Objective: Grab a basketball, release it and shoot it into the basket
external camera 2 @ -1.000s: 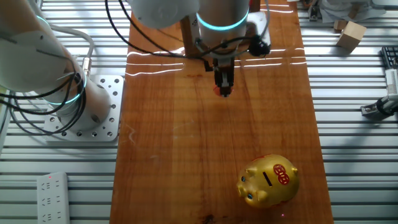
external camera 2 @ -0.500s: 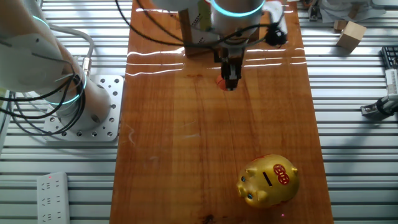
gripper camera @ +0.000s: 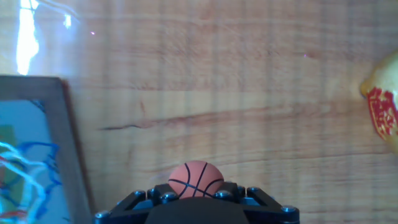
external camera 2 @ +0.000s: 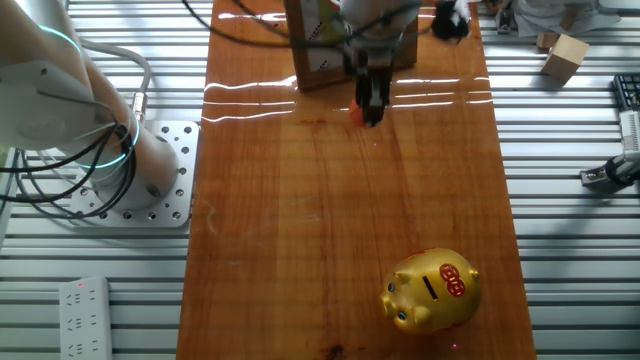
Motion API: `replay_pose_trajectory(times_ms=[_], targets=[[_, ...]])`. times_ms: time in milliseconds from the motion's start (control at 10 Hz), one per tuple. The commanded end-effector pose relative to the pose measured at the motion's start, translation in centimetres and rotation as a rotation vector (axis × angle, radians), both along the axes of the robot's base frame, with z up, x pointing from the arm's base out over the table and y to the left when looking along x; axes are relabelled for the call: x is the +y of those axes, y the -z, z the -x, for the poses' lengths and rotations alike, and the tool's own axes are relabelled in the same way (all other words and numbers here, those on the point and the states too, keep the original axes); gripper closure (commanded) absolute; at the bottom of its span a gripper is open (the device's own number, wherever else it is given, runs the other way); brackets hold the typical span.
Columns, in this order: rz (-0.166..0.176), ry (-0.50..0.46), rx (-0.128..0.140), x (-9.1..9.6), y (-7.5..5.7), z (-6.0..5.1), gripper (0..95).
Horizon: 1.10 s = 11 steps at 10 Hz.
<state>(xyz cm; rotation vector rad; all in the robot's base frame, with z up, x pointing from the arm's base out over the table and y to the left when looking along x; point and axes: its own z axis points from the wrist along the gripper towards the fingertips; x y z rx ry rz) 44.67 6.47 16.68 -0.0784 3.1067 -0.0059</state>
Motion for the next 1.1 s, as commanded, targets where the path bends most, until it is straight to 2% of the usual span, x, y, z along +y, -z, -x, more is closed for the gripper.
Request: replay_pose_trajectory(times_ms=[100,300,500,1100], targets=[[-0.003,-0.007,0.006,0.6,-1.7,-0.7,95.0],[-0.007,-0.011,0.015,1.4,-4.2,-1.2,95.0],[-0.004,-0.011,0.021,2.5,-6.0,-1.4,95.0],[-0.007,0.001,0.012,4.8,-9.7,-0.6,95.0]])
